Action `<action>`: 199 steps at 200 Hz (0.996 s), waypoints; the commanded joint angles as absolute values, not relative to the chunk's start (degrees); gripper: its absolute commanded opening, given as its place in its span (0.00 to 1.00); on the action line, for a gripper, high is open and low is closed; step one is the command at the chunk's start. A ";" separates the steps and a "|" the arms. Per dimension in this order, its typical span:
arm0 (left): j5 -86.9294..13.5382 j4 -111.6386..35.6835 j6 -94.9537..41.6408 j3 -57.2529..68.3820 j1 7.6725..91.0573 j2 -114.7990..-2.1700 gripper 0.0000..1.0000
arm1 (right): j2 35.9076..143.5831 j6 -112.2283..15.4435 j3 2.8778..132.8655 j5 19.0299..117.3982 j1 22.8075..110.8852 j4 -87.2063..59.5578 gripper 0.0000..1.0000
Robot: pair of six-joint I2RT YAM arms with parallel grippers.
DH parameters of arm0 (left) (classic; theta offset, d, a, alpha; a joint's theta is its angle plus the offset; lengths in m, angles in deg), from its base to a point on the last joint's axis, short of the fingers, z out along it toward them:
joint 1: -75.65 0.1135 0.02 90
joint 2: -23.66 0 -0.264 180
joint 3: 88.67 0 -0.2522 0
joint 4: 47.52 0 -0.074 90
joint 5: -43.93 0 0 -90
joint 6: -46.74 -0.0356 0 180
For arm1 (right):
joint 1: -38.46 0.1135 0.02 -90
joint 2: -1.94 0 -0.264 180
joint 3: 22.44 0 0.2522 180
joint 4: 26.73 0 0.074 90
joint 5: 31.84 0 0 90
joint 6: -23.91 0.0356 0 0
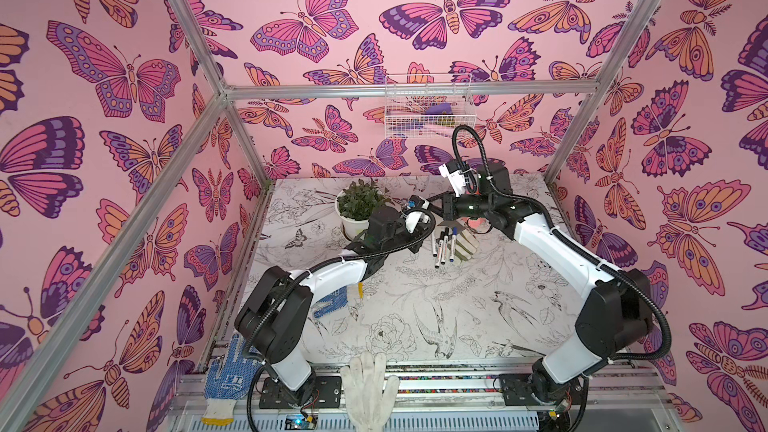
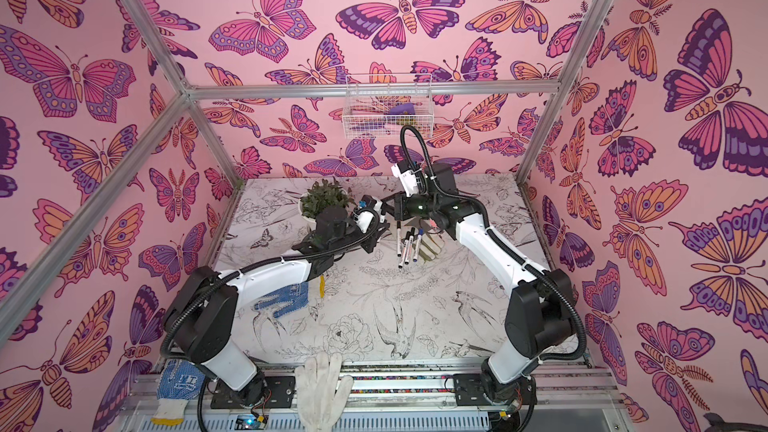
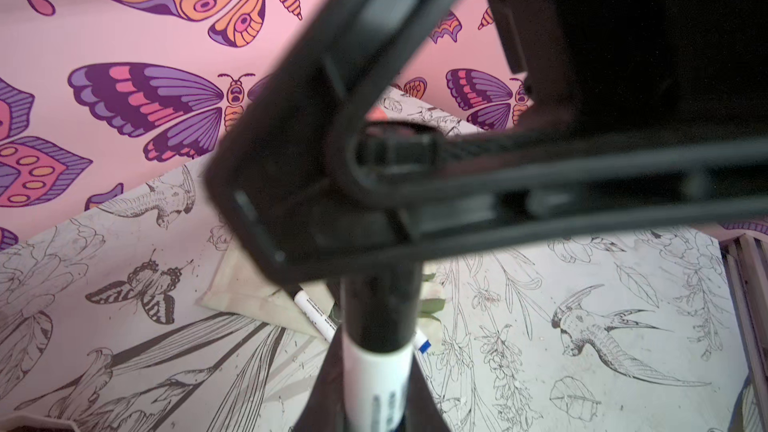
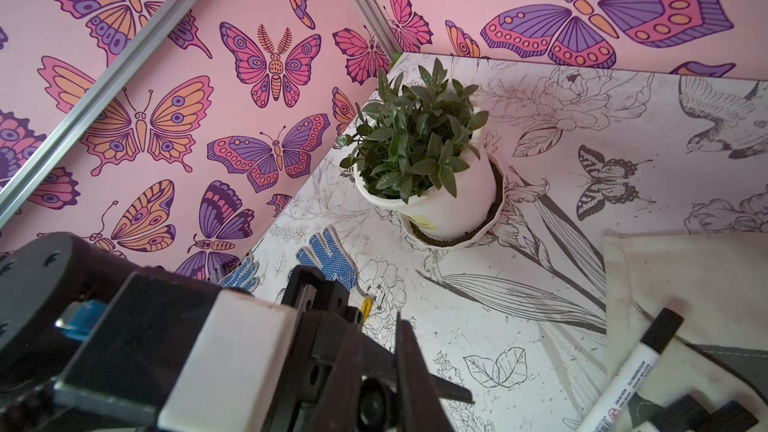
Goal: Insert the pens into the pen caps
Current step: 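Press the black cap down onto the marker held by the left gripper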
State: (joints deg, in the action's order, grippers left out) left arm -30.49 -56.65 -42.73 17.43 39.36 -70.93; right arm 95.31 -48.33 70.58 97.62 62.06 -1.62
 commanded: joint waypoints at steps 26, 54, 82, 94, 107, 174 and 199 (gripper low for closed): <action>-37.02 -105.09 -40.01 7.36 41.99 -61.54 0.00 | 99.82 -45.76 62.63 106.15 64.48 29.81 0.00; -37.27 -106.25 -40.12 3.69 42.00 -63.60 0.00 | 99.26 -45.53 61.70 106.15 64.90 29.57 0.00; -36.13 -106.94 -39.99 -2.28 42.10 -66.53 0.00 | 99.43 -46.51 61.68 104.80 65.18 30.77 0.00; -35.38 -106.95 -39.60 -5.20 42.08 -67.75 0.00 | 99.67 -46.96 61.89 104.42 65.27 31.32 0.00; -35.04 -106.96 -39.02 -7.69 42.09 -68.94 0.00 | 99.83 -47.17 62.07 104.52 65.20 31.41 0.00; -37.50 -108.73 -38.85 -10.00 41.38 -71.86 0.00 | 100.23 -45.10 60.69 109.33 66.41 27.62 0.00; -38.86 -108.73 -39.45 -11.52 41.77 -73.09 0.00 | 99.83 -44.74 60.41 112.30 66.39 26.80 0.00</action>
State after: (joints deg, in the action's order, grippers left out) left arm -29.23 -21.44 -42.71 0.51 38.77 -75.06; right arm 96.38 -45.12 67.59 96.82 61.58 -0.22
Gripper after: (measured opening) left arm 0.154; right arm 0.143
